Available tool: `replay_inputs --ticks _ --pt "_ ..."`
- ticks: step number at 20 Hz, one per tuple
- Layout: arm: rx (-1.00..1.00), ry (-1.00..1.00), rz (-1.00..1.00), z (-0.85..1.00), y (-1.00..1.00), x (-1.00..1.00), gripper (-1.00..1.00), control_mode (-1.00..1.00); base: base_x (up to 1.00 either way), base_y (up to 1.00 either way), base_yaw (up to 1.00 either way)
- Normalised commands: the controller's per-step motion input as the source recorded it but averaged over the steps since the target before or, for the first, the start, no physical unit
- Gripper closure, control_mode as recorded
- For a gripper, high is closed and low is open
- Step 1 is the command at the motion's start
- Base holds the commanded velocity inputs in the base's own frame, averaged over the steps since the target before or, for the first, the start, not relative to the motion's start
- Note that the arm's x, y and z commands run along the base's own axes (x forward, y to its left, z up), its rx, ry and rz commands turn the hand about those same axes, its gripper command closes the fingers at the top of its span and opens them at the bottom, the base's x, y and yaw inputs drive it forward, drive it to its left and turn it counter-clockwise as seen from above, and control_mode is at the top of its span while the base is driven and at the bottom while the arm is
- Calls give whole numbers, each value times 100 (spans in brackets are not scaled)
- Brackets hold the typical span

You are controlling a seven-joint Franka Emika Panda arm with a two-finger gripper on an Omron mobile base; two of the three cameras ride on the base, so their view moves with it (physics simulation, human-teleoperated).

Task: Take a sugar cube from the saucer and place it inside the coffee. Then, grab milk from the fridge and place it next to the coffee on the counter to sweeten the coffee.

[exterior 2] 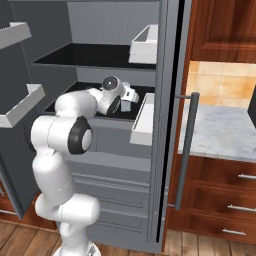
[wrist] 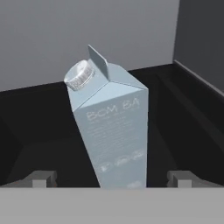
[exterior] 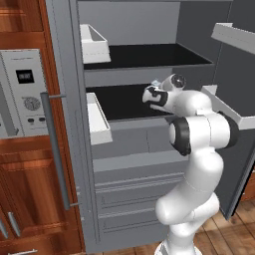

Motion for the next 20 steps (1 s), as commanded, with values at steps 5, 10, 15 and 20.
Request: replay_inputs --ticks 5,10,15,20 --pt "0 0 0 -11 0 34 -100 -100 0 0 0" --pt "0 0 0 -6 -3 26 -100 -100 0 0 0" --pt "0 0 0 -6 -2 23 -100 -100 0 0 0" --pt "0 0 0 -5 0 15 100 -100 0 0 0"
